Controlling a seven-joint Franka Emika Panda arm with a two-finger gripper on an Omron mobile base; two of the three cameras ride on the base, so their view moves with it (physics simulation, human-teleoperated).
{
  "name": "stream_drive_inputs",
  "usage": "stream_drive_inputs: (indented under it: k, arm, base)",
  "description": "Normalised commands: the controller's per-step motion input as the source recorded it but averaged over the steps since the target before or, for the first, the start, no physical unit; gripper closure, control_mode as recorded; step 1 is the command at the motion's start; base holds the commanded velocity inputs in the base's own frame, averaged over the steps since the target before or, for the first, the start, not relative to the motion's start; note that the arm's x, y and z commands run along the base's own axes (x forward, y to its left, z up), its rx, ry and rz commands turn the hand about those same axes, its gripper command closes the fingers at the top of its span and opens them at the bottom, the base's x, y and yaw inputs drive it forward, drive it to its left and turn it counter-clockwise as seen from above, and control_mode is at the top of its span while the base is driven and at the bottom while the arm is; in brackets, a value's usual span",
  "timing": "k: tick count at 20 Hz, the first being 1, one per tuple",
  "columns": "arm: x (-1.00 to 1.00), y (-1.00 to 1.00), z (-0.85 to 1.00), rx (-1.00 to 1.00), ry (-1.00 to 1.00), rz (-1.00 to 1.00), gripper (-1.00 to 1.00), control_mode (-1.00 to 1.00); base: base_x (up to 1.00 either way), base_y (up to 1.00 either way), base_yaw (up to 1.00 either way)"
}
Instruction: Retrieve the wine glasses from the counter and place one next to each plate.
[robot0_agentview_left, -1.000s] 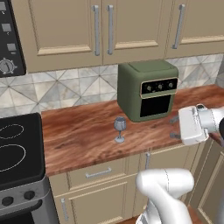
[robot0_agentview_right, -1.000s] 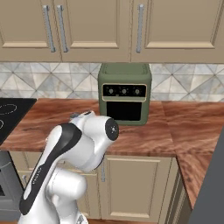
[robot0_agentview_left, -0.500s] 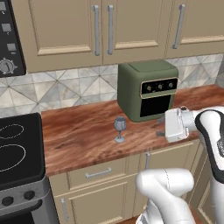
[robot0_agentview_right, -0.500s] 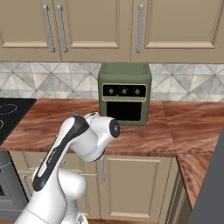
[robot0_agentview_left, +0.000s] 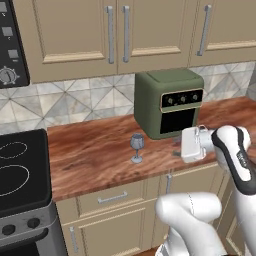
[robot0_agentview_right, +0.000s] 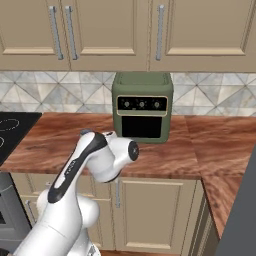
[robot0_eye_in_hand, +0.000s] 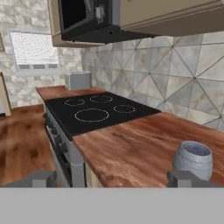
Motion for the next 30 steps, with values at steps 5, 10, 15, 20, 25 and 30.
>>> stream_drive_inputs:
  k: [5, 10, 15, 20, 25, 30]
  arm:
    - [0.44, 0.20, -0.24, -0.03, 0.00, 0.00, -1.00, -1.00]
    - [0.38, 0.16, -0.14, -0.04, 0.03, 0.00, -1.00, -1.00]
    - [0.20, 0.01, -0.07, -0.02, 0.07, 0.00, -1.00, -1.00]
    - [0.02, 0.00, -0.01, -0.05, 0.00, 0.00, -1.00, -1.00]
    - [0.05, 0.00, -0.10, -0.01, 0.00, 0.00, -1.00, -1.00]
    - [0.10, 0.00, -0.31, -0.05, 0.00, 0.00, -1.00, -1.00]
  base:
    - [0.00, 0.00, 0.00]
    - [0.00, 0.00, 0.00]
    - [0.00, 0.00, 0.00]
    - [0.00, 0.00, 0.00]
    - [0.00, 0.00, 0.00]
    - [0.00, 0.00, 0.00]
